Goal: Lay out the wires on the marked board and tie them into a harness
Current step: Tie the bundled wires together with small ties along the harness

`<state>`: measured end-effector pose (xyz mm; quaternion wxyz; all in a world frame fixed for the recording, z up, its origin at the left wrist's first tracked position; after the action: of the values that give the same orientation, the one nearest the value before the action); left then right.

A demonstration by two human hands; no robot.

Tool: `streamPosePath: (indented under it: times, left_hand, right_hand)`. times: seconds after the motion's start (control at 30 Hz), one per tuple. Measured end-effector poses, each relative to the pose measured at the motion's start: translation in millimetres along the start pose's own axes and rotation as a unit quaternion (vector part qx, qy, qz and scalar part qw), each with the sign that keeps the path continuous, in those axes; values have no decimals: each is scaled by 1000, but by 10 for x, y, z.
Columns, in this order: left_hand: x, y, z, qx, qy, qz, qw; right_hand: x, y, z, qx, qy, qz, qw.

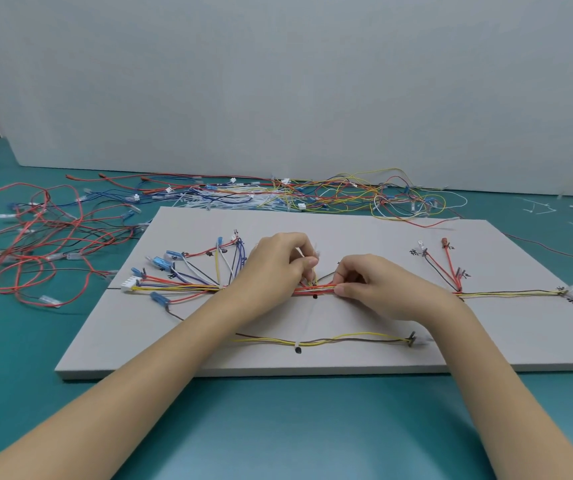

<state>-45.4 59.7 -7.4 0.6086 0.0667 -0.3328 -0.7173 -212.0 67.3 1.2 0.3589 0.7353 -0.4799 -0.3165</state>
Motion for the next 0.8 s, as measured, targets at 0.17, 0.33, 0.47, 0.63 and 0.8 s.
streamPosePath:
  times: [0.17, 0.33, 0.47, 0.63, 0.8]
  left_hand:
    - [-9, 13, 18, -24, -6, -20, 999]
    - [-21, 10, 19, -20, -10, -8, 1000]
    - [-27, 13, 13, -4, -7, 0, 1000]
    - [-45, 25, 12, -12, -6, 3, 1000]
    - [-61, 37, 20, -15, -6, 3, 1000]
  right_hand:
    - [2, -6, 18, 11, 8, 30, 999]
    - [-2, 25, -2, -16, 12, 98, 995]
    - [-28, 42, 2, -45, 0, 162, 986]
    - [-60, -55, 19, -44, -6, 148, 988]
    - [-67, -49, -91, -36, -7, 124, 992]
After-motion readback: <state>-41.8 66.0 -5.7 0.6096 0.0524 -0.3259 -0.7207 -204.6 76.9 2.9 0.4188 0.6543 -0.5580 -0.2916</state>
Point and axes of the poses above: each hand's wrist, its own x-axis towards the middle knuckle, its own y-axis out of the back of the hand, z = x × y, the point moved 3 cm from there along x, towards the middle knuckle, and after that the axes turned 5 degrees about -y, right-handed, at the moved point
